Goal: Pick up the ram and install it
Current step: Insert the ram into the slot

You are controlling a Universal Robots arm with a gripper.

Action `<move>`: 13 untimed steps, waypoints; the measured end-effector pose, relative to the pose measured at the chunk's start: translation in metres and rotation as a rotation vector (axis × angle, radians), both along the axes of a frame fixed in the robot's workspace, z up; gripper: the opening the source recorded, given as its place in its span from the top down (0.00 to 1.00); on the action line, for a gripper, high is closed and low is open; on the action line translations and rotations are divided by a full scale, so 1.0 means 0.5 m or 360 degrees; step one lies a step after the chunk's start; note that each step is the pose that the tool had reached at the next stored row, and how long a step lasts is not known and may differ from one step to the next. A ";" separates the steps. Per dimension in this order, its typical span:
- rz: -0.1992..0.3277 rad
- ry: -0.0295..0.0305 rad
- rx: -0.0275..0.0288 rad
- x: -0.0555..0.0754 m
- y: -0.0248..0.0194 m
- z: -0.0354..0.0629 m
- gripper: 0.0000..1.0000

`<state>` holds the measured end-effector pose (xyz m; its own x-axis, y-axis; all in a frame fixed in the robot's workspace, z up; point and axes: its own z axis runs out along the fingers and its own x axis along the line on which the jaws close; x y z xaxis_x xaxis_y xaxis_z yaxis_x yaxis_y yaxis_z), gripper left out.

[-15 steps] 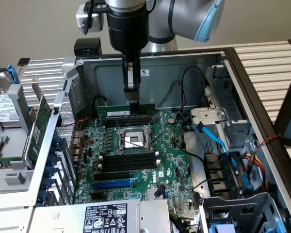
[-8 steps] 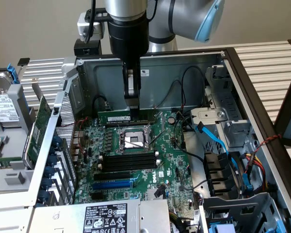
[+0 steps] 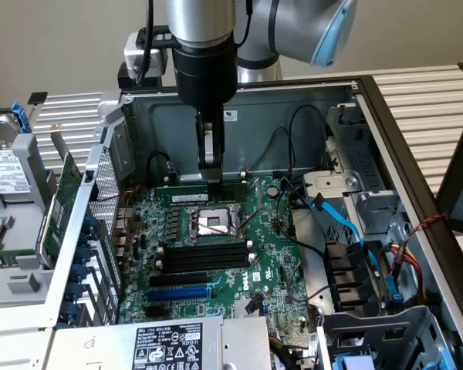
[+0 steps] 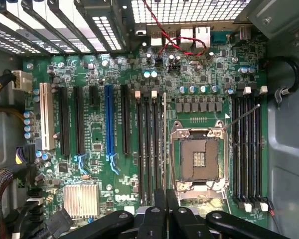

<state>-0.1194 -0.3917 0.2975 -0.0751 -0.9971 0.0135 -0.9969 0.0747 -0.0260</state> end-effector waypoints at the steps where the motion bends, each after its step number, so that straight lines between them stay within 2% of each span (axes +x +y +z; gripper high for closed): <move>1: 0.0000 0.00002 -0.00002 0.000 -0.0019 -0.002 0.88; 4: 0.0000 0.00009 -0.00012 0.000 -0.0065 -0.008 0.88; 13: 0.0000 0.00009 -0.00065 0.000 -0.0081 -0.038 0.88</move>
